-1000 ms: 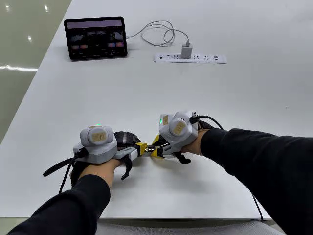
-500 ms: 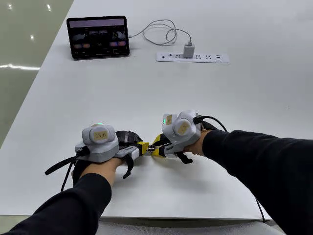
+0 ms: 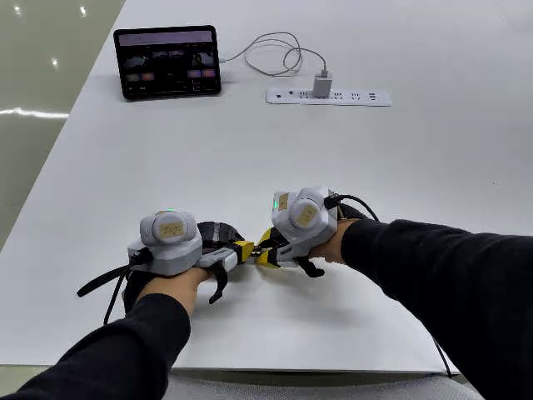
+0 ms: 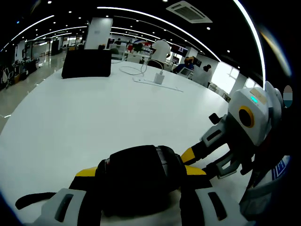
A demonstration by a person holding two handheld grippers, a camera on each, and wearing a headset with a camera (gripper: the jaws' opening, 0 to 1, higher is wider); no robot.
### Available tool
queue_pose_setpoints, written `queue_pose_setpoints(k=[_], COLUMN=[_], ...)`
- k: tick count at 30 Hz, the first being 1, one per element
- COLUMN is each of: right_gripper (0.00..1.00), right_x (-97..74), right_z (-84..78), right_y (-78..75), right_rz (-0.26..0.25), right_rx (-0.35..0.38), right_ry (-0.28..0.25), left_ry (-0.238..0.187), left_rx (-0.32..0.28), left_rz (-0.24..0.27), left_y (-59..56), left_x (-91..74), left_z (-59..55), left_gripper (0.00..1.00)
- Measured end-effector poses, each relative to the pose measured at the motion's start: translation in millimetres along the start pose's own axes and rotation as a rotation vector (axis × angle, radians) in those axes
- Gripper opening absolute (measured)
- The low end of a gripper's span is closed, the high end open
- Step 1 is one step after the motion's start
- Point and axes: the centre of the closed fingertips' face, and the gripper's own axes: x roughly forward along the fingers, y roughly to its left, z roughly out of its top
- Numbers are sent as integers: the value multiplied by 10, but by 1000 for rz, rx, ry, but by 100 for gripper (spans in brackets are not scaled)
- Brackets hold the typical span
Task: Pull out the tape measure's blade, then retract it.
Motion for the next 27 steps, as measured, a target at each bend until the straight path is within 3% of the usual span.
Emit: queue_pose_setpoints(k=[11,14,18,27], right_gripper=[10,10,10,10], right_x=[5,10,0,1], right_z=[3,-4,-16,-8], right_y=[-7,-7,10,14], right_rz=[-5,-3,2,-3], right_rx=[5,10,11,10], right_ry=[2,3,-2,-11], left_ry=[1,0,16,13], left_rx=[3,16,93,104], left_rz=[-2,6,24,37], left_y=[1,-3,-19,-11], left_x=[3,5,21,13], left_z=[0,-1,-17,-22], left_gripper=[64,64,64,65])
